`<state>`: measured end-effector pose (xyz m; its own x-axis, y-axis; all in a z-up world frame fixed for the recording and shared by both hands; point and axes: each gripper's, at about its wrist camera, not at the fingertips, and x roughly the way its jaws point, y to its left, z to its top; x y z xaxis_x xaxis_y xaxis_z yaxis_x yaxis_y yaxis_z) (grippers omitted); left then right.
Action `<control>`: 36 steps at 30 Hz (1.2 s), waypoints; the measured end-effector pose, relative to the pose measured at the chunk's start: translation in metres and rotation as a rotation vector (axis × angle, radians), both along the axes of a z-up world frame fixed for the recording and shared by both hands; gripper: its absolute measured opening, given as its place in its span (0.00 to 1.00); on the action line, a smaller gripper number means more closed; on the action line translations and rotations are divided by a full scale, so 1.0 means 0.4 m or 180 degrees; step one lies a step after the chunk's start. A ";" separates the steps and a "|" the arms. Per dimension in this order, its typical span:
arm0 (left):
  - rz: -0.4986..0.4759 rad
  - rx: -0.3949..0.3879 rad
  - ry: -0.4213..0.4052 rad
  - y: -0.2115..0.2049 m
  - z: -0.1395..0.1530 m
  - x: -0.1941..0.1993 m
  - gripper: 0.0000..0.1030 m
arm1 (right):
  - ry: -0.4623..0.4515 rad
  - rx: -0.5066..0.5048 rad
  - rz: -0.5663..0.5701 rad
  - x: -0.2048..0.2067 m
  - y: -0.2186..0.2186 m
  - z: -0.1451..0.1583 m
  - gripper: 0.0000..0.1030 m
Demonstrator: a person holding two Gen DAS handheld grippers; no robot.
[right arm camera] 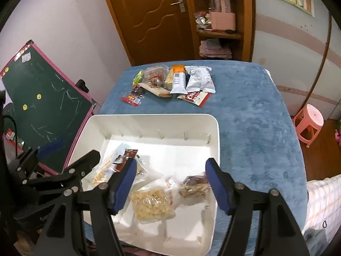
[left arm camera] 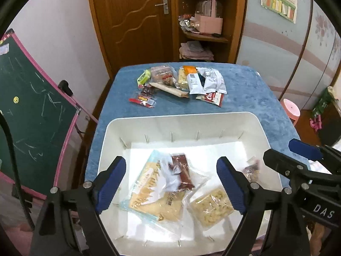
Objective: Organize snacks
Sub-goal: 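Drop the chocolate bar into the tray with left tool while right tool drops nut pack, then open both tools and move them back toward the snack pile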
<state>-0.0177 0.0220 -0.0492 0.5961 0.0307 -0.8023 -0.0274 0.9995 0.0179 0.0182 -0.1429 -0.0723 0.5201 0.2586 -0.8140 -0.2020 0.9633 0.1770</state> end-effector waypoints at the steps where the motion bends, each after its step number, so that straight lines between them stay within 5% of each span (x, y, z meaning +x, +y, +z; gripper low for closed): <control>1: -0.0003 0.0006 0.0004 0.000 -0.002 0.000 0.84 | 0.0003 0.0006 -0.0003 0.000 0.000 0.001 0.66; 23: -0.0022 0.0016 -0.0325 -0.019 0.025 -0.006 0.84 | -0.0080 0.0111 -0.0113 -0.006 -0.026 0.004 0.66; 36: -0.0086 -0.0246 -0.0177 -0.004 0.030 0.019 0.84 | -0.0145 0.0121 -0.0147 -0.001 -0.032 0.009 0.66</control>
<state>-0.0101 0.0203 -0.0374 0.6396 -0.0466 -0.7673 0.0006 0.9982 -0.0601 0.0180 -0.1555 -0.0685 0.5685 0.2637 -0.7793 -0.1661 0.9645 0.2052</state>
